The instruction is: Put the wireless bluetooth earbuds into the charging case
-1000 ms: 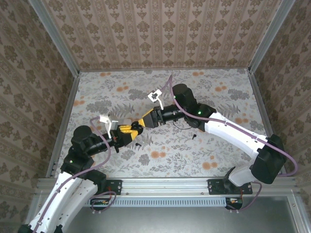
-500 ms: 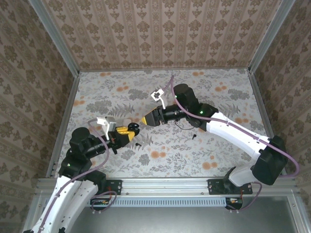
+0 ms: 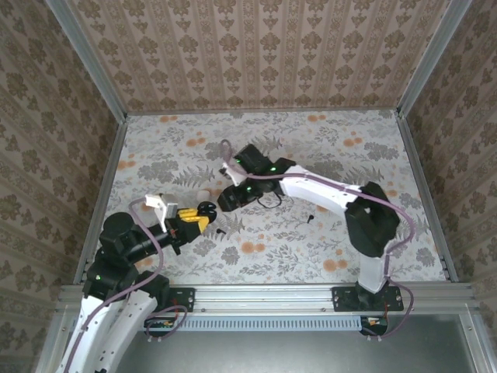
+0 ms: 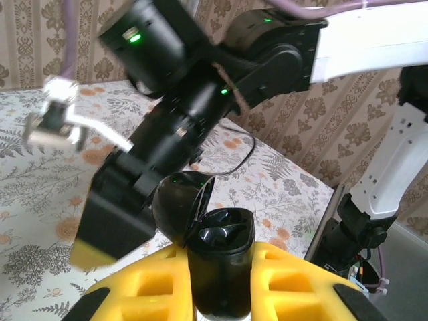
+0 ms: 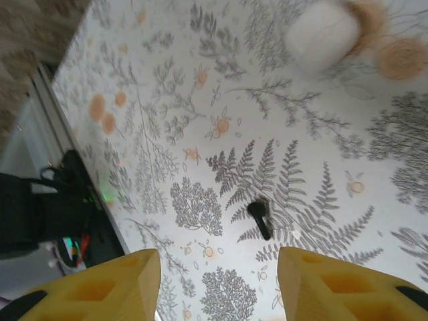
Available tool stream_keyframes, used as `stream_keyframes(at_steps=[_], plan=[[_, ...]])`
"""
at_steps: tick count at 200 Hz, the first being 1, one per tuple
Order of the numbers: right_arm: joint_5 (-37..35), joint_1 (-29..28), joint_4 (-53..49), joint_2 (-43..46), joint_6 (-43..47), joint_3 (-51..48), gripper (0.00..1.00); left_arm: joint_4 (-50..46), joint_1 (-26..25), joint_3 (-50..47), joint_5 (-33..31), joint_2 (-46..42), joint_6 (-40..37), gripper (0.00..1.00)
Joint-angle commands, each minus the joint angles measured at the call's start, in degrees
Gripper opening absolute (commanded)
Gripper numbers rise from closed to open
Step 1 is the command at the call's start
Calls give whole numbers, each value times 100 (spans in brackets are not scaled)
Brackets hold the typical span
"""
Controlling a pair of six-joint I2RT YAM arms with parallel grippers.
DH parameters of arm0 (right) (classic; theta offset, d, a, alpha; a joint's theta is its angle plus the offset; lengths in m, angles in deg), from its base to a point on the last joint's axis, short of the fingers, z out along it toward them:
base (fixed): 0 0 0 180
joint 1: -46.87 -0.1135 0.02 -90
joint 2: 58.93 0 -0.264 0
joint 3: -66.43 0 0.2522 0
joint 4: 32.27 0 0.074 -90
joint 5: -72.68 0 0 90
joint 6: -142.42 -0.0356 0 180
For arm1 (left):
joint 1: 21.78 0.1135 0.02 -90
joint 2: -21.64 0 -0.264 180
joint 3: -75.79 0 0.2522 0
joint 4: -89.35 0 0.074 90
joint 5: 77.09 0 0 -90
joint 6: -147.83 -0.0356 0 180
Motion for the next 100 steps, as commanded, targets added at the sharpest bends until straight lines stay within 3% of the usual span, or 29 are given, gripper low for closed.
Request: stream_keyframes(at_steps=[1, 44, 100], plan=[[-379, -259, -1012, -495, 662, 588, 50, -123, 53, 243, -55, -102, -121, 0], [-1318, -580, -1725, -1335, 1249, 1462, 49, -195, 54, 385, -44, -102, -111, 0], [-1834, -906, -2135, -1957, 1689, 2085, 47, -143, 59, 413, -36, -111, -48, 0]])
